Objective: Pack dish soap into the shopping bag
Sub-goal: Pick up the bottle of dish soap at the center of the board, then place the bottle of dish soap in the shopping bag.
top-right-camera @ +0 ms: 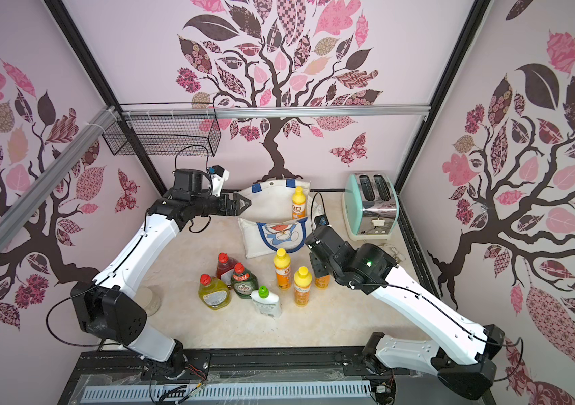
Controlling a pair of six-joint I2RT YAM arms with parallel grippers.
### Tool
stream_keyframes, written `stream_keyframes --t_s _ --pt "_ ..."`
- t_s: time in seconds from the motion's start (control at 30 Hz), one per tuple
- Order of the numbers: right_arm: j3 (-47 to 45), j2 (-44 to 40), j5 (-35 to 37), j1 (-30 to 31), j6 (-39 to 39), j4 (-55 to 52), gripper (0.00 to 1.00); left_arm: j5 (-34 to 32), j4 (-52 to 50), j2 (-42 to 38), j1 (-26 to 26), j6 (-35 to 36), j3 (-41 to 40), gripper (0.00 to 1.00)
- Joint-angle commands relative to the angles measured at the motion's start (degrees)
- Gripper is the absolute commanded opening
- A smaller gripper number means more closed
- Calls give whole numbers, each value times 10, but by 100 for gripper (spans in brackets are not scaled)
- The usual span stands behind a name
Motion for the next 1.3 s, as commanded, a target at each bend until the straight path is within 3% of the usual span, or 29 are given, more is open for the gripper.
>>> stream_keyframes --t_s 0.0,0.27,0.97,1.27 --pt "56 4 12 -31 -42 39 0 -3 -6 5 -1 4 8 98" --pt "181 68 32 -40 -108 36 0 -5 -5 12 -1 0 11 98" --pt "551 254 34 -59 -176 -43 0 -12 -8 11 -2 3 17 98" --pt "626 304 23 -60 -190 -30 0 -13 -10 9 -2 3 16 98"
